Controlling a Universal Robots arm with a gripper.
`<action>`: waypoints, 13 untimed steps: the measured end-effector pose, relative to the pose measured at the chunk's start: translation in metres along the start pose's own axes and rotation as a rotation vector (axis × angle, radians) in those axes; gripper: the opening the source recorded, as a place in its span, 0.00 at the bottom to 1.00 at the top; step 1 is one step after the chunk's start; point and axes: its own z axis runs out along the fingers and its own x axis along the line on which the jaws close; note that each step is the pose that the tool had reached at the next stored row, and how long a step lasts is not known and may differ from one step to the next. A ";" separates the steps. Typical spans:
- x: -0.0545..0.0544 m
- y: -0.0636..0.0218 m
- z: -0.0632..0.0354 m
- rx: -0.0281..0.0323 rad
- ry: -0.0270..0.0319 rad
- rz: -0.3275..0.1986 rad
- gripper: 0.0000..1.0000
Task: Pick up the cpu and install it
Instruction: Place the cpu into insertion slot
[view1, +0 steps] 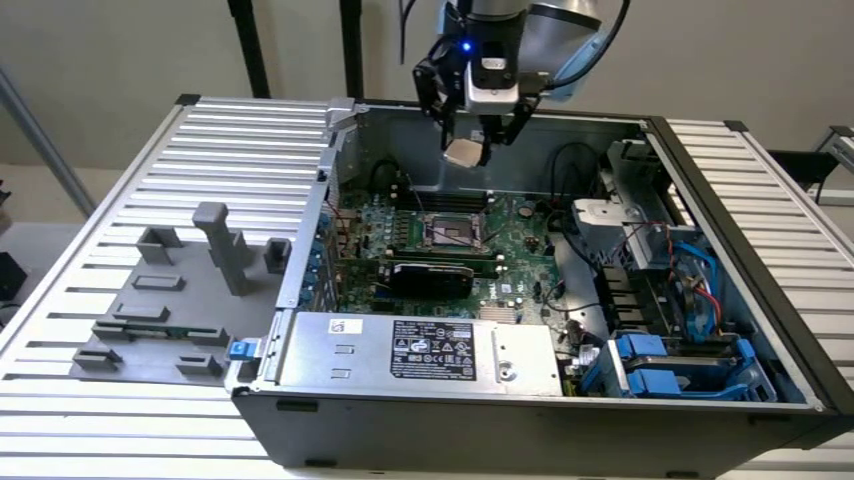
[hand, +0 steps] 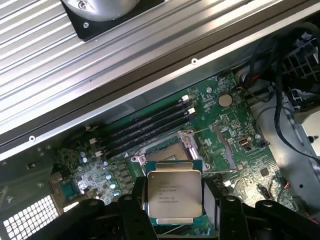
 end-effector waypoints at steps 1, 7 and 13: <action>0.000 0.0000 0.0001 -0.0002 -0.0014 0.018 0.55; 0.000 -0.0001 0.0006 -0.0021 -0.0105 0.125 0.55; 0.000 -0.0001 0.0013 -0.0042 -0.0203 0.234 0.55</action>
